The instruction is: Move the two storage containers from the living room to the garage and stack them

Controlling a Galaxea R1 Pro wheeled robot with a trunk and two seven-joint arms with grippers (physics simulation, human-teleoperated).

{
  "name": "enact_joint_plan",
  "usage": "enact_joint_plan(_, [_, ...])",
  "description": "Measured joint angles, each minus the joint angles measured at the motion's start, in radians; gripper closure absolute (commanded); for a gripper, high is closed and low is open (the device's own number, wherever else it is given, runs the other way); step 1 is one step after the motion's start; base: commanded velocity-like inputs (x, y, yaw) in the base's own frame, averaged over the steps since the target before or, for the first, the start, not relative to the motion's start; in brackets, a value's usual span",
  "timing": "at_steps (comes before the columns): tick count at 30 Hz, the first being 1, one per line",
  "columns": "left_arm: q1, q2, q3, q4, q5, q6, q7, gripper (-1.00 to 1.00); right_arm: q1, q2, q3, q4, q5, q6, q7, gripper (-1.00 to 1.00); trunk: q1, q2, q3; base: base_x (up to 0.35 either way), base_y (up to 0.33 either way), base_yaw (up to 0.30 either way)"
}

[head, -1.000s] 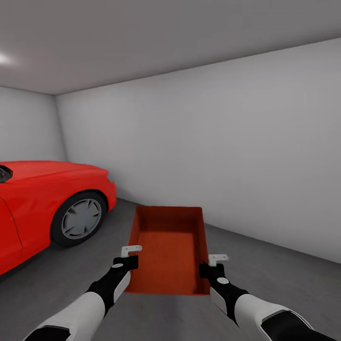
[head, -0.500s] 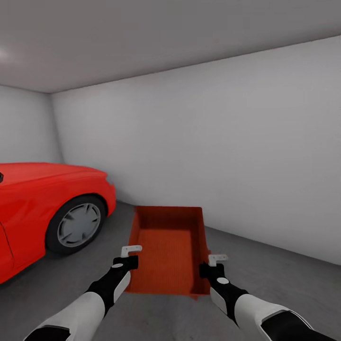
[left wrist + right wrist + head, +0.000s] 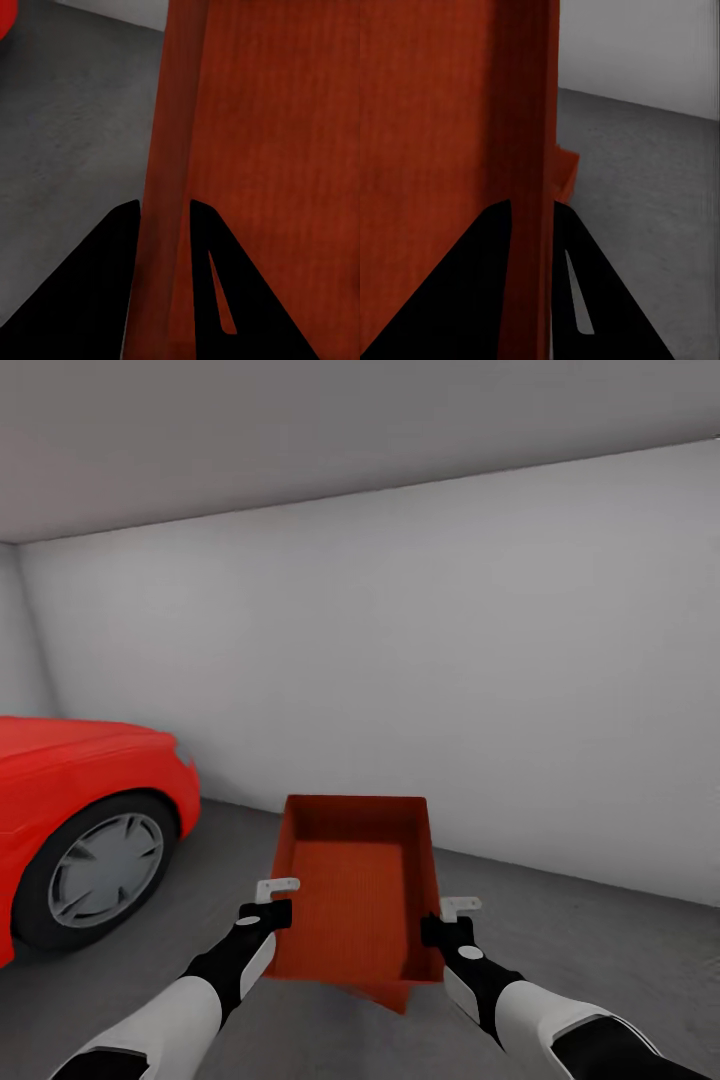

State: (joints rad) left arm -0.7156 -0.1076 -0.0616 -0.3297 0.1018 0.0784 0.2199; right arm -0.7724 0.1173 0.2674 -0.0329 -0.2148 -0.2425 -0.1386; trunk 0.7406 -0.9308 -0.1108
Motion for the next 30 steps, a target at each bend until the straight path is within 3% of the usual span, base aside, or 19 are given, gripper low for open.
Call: enact_joint_plan(30, [0.0,0.0,0.0,0.001,0.0,0.0,0.0,1.0,0.0,0.0,0.001,0.001,-0.001,0.0,0.0,1.0,0.0,0.0,0.0,0.287,0.253,-0.285])
